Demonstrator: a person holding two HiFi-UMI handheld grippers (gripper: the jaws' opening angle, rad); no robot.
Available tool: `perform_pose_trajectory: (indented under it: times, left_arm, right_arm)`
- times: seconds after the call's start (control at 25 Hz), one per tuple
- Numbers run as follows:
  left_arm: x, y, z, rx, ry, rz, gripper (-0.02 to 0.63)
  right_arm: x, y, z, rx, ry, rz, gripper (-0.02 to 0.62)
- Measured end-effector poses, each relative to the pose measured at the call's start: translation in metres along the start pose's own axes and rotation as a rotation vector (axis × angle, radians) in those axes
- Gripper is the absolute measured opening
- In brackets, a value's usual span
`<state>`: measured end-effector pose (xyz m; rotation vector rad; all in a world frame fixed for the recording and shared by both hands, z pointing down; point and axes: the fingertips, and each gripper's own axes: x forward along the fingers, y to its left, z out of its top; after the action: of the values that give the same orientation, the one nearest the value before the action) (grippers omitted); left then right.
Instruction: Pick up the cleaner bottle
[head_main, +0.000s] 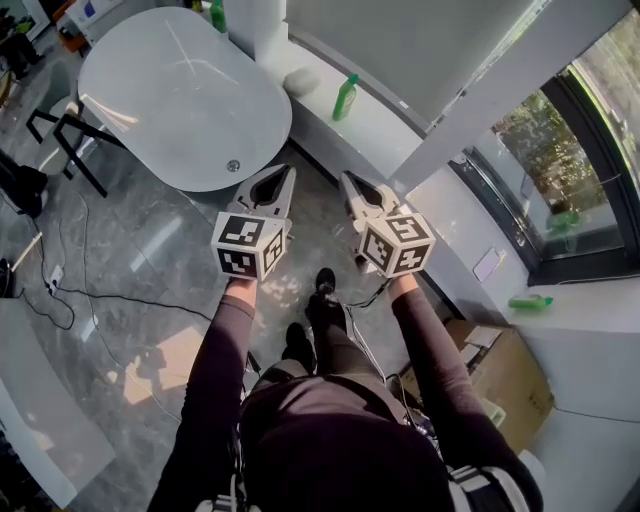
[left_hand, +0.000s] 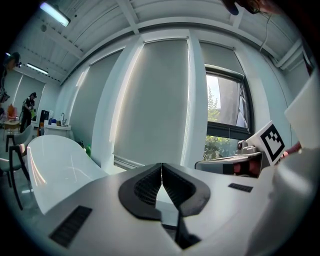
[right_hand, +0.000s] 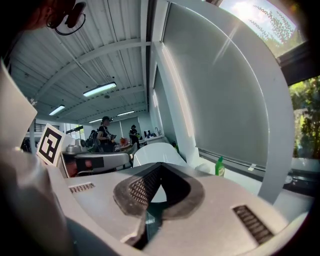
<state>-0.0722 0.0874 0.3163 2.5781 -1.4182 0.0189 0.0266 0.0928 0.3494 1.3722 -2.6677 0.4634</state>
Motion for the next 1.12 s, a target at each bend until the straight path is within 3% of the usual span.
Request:
perform_pose_trajectory:
  times: [1.12]
  left_arm:
    - [0.208,0.051,0.010,-0.026,0.055,0.042,0.023]
  right_arm:
    - [0.119,-0.162,0.045,0.034,0.051,0.010,0.002]
